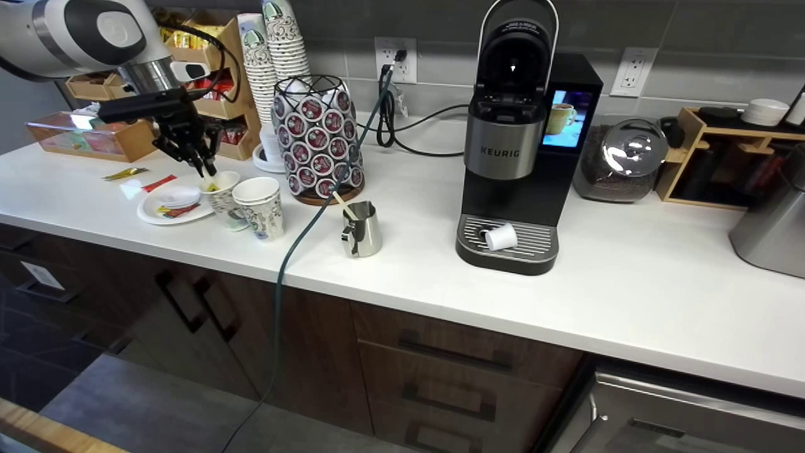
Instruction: Take the spoon out of the cup and put it in the milk pitcher
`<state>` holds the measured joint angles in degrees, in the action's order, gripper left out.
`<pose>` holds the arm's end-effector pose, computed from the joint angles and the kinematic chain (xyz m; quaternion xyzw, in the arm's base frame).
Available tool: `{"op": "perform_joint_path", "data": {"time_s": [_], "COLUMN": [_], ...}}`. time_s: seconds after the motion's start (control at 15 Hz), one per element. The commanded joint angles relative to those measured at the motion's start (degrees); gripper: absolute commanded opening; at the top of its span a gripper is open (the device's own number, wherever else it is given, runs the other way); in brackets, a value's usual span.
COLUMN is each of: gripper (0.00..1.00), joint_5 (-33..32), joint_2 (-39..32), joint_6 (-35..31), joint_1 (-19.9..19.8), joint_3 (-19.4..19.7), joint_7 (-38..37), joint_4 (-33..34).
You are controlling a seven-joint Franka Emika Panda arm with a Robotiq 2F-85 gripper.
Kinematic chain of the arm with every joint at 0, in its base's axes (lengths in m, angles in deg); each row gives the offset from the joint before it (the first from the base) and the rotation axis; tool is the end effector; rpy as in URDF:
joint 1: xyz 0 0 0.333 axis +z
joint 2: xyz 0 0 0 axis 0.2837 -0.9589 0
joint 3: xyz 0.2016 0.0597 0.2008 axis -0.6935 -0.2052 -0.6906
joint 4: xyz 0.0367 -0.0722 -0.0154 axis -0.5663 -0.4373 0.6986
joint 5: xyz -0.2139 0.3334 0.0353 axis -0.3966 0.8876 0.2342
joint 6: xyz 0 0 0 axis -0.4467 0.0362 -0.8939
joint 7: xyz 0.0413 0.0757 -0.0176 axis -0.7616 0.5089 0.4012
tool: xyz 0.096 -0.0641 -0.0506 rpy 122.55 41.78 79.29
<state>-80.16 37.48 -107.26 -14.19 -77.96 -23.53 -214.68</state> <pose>0.5403 0.0465 0.2539 0.9729 0.2196 0.0129 0.0717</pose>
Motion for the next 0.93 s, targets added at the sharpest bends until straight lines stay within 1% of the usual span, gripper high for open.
{"op": "perform_joint_path", "data": {"time_s": [0.0, 0.07, 0.13, 0.27, 0.6, 0.87], "gripper": [0.05, 0.0, 0.03, 0.03, 0.03, 0.03], "joint_5": [4.5, 6.7, 9.1, 13.1, 12.9, 11.6], "joint_2": [0.9, 1.6, 2.5, 3.7, 4.0, 3.4], "joint_6": [2.9, 3.7, 4.5, 5.2, 4.5, 2.0], "joint_1": [-0.4, -0.7, -1.1, -1.8, -2.2, -2.0], "joint_3": [-0.6, -0.8, -0.8, -0.4, 0.9, 1.2], "joint_7": [2.8, 4.3, 5.5, 7.4, 5.4, 4.2], "joint_4": [0.9, 1.0, 1.0, 1.4, 2.1, 1.6]}}
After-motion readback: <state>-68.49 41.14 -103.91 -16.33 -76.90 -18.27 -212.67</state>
